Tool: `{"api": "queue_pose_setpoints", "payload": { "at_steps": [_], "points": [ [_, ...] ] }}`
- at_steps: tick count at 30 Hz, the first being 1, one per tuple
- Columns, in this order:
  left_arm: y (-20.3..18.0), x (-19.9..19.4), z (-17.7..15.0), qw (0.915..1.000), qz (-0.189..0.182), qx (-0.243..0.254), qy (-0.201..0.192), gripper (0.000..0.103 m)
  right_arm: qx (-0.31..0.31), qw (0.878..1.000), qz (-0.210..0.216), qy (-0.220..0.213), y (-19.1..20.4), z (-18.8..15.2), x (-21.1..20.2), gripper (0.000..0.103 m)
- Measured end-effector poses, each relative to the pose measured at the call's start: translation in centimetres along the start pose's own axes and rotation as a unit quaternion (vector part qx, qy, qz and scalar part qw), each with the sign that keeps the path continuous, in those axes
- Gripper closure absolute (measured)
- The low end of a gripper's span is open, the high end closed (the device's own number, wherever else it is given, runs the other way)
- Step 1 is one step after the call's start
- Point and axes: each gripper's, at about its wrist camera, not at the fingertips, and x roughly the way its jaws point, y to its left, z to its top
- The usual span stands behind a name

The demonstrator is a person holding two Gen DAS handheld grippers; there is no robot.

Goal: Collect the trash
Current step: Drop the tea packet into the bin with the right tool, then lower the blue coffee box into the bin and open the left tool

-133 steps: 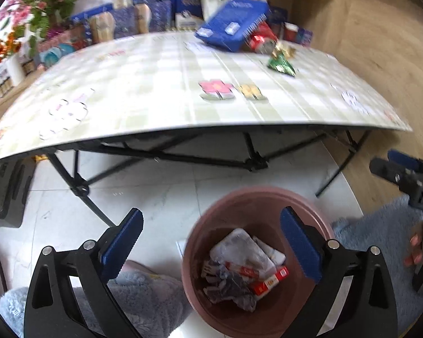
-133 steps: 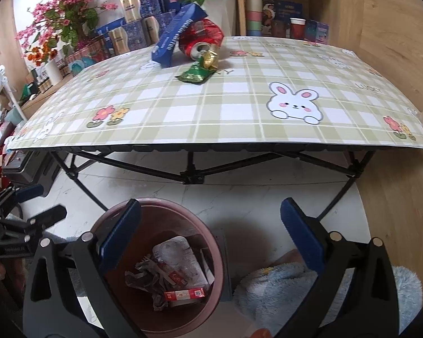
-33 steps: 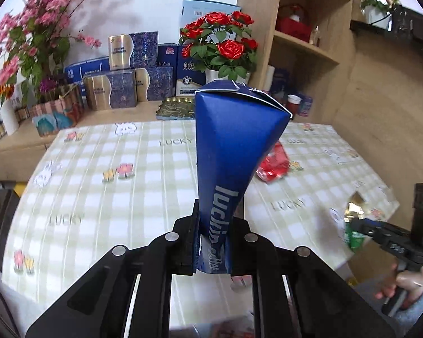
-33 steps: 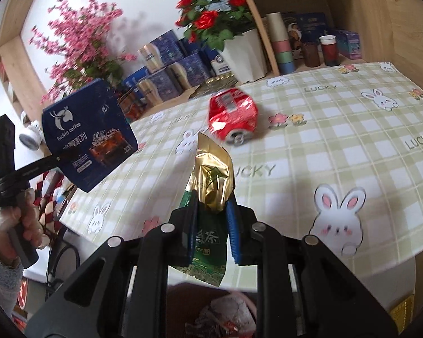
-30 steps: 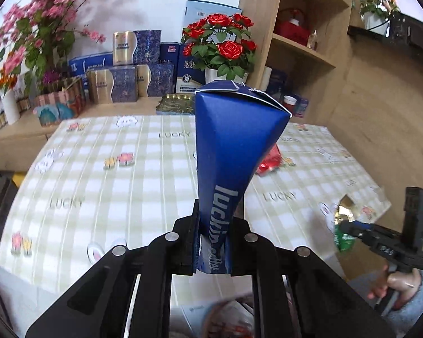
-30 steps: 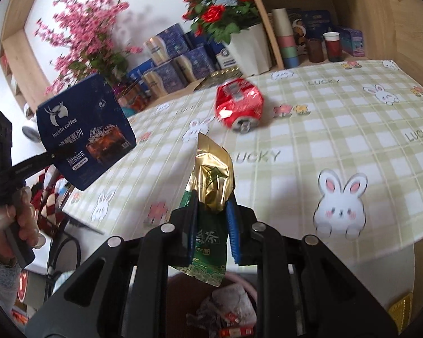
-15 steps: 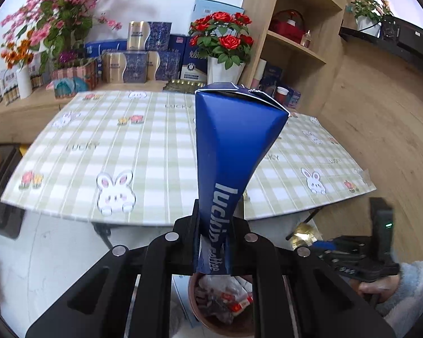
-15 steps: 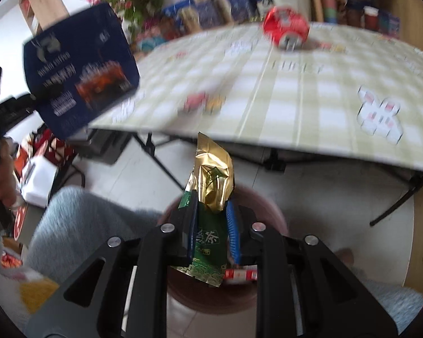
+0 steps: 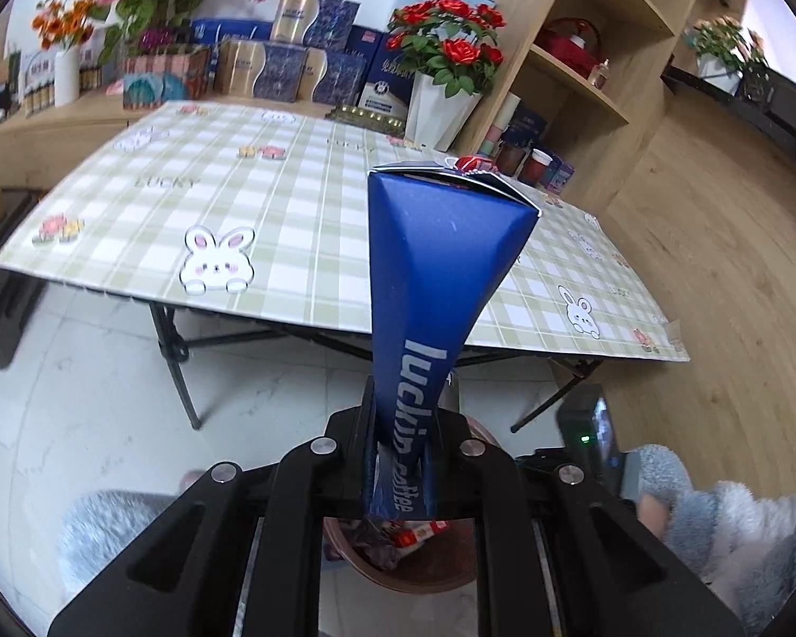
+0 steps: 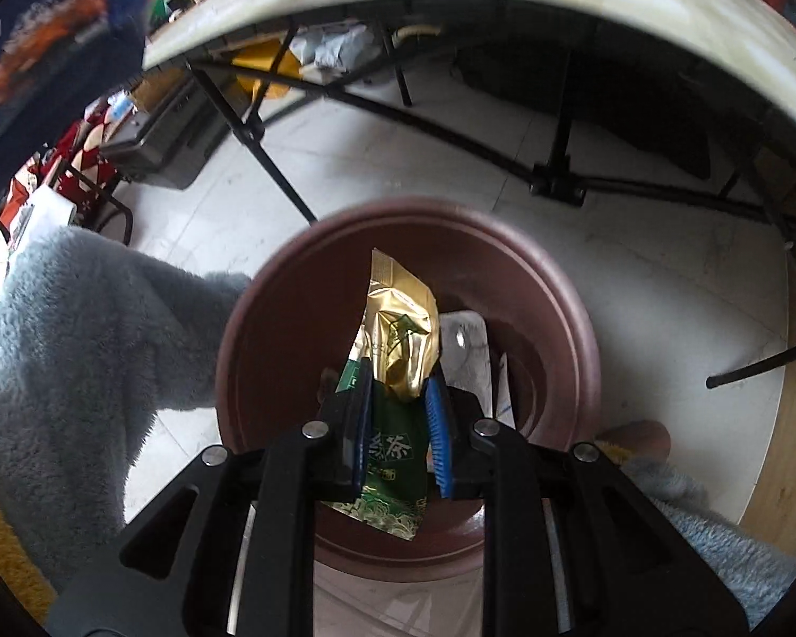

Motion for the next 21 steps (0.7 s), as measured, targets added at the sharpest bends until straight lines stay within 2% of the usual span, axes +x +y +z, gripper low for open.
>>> {"api": "queue_pose_setpoints", "payload": {
  "at_steps": [4, 7, 9, 11, 12, 15, 17, 21],
  "points": [
    [-0.1, 0.3, 0.0, 1.0, -0.001, 0.001, 0.004, 0.09, 0.013, 1.0, 0.002, 0.001, -0.5, -0.1, -0.2, 0.079],
    [-0.3, 0.6, 0.0, 1.0, -0.003, 0.002, 0.007, 0.09, 0.023, 1.0, 0.007, -0.006, -1.0, -0.1, -0.6, 0.066],
    [-0.5, 0.7, -0.1, 0.9999, -0.004, 0.005, 0.008, 0.09, 0.026, 1.0, 0.006, -0.018, -1.0, -0.1, -1.1, 0.043],
    [-0.8, 1.0, -0.2, 0.9998, -0.004, 0.011, 0.014, 0.09, 0.026, 0.999, 0.008, -0.032, -1.0, 0.0, -1.8, 0.035],
    [-0.8, 1.1, -0.2, 0.9998, -0.004, 0.013, 0.016, 0.09, 0.028, 0.999, 0.006, -0.045, -1.0, 0.2, -2.4, 0.026],
    [-1.0, 1.3, -0.2, 0.9994, -0.006, 0.024, 0.023, 0.09, 0.029, 0.995, -0.003, -0.097, -0.9, 0.3, -4.9, 0.008],
    [-1.2, 1.4, -0.3, 0.9992, -0.01, 0.029, 0.027, 0.09, 0.025, 0.991, -0.01, -0.131, -0.8, 0.4, -6.8, 0.007],
    [-1.9, 1.9, -0.3, 0.9982, -0.011, 0.046, 0.038, 0.09, 0.01, 0.976, -0.081, -0.202, -0.7, 0.2, -11.2, 0.006]
  ]
}}
